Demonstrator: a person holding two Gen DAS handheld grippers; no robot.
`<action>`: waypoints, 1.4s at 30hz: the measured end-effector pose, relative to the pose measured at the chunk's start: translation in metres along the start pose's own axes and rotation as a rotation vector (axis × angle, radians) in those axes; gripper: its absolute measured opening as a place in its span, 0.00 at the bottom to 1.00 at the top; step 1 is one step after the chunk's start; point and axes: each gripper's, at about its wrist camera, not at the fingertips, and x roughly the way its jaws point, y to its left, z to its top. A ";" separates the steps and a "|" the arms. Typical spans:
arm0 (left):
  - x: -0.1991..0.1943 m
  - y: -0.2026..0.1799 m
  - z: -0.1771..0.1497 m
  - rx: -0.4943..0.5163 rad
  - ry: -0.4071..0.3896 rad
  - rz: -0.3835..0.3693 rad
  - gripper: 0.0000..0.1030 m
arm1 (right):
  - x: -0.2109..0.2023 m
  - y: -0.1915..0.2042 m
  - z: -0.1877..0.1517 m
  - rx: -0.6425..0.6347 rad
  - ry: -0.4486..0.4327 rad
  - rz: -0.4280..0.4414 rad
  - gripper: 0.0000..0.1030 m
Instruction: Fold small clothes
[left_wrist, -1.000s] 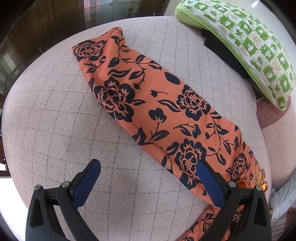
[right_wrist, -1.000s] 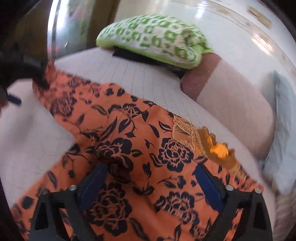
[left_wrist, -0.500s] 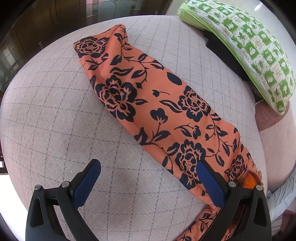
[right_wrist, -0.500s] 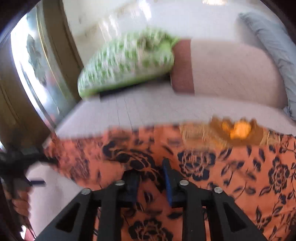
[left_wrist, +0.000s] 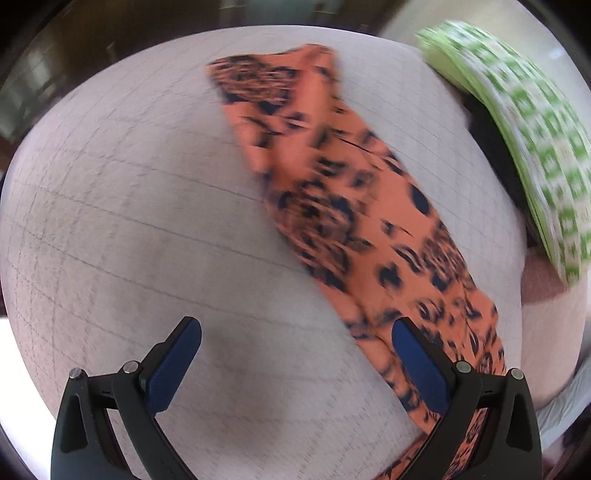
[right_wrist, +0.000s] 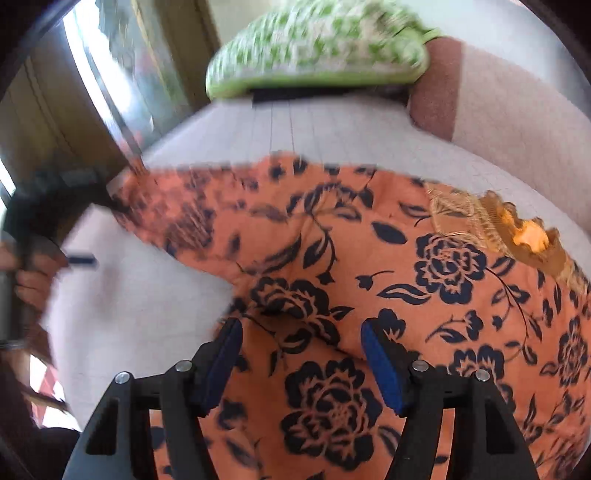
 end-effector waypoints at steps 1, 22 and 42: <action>0.002 0.011 0.007 -0.034 0.007 -0.018 1.00 | -0.004 -0.006 -0.005 0.039 -0.026 0.012 0.68; 0.021 0.016 0.058 -0.064 -0.040 -0.394 0.49 | -0.054 -0.095 -0.097 0.343 -0.098 0.168 0.68; 0.008 0.010 0.042 0.009 -0.254 -0.355 0.08 | -0.080 -0.121 -0.098 0.473 -0.174 0.147 0.68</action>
